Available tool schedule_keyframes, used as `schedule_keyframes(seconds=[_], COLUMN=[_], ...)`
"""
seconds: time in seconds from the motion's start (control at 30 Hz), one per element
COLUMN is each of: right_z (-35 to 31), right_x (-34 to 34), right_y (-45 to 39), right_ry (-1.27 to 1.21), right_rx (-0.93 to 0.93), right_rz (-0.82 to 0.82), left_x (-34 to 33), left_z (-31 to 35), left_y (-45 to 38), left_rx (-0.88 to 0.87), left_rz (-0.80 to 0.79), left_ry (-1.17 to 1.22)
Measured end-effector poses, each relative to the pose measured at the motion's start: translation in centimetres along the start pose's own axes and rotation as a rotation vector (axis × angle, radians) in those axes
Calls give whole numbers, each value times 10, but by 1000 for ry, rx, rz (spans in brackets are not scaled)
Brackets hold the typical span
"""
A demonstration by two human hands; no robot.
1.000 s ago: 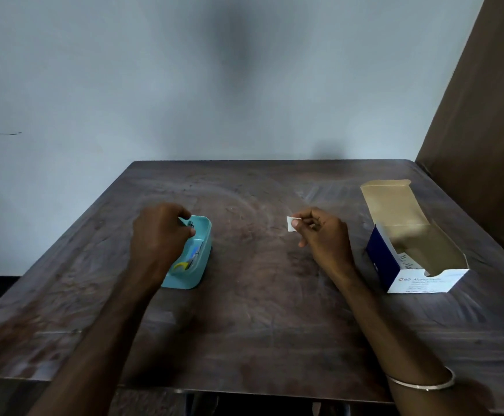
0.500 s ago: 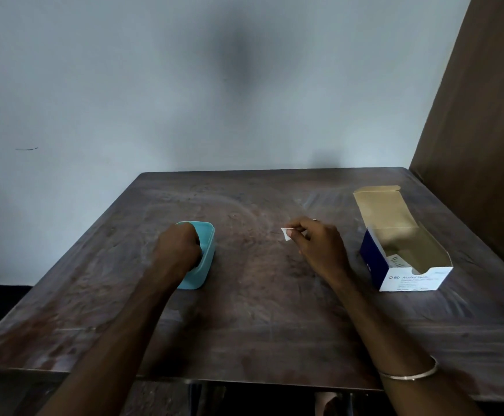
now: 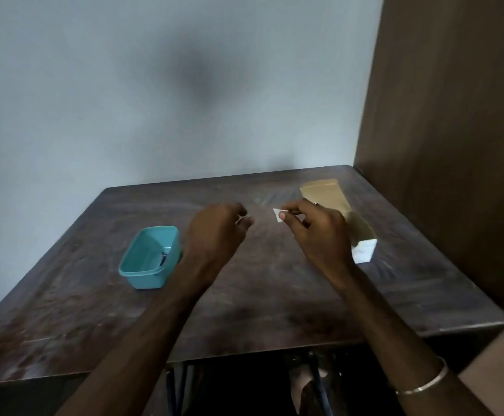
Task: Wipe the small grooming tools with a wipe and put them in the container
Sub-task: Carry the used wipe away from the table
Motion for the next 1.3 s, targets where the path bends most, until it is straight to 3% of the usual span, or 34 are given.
schedule_keyframes(seconds=[0.23,0.37,0.6,0.77,1.0,1.3], right_z=[25,39,56,80,116,130], right_x=[126,196,280,298,270,247], right_y=[53,107,233,340,472,535], right_ry=[211,312,430,510,511,544], right_rx=[-147,-270,-514,-785,-1288,-1569], right_rz=[103,152,229,213,26,-92], left_x=[-34,-51,-113,-174,-260,-298], left_z=[144,223,330,356,332,301], left_y=[26,60,149,221,300,332], left_rx=[-328,-428,-635,-693,-746,-834], left_rz=[3,-45,-253,-448,-737,-775], left_ry=[115,173,249,201,34,-57])
Point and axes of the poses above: each hand's wrist, its own y-axis away from the middle knuckle, its own x-axis out of the back of the hand, z = x × y, the point moved 6 cm from there along -y, towards the middle knuckle, and after that the axes turned 11 degrees about -y, right-handed, at the moved point
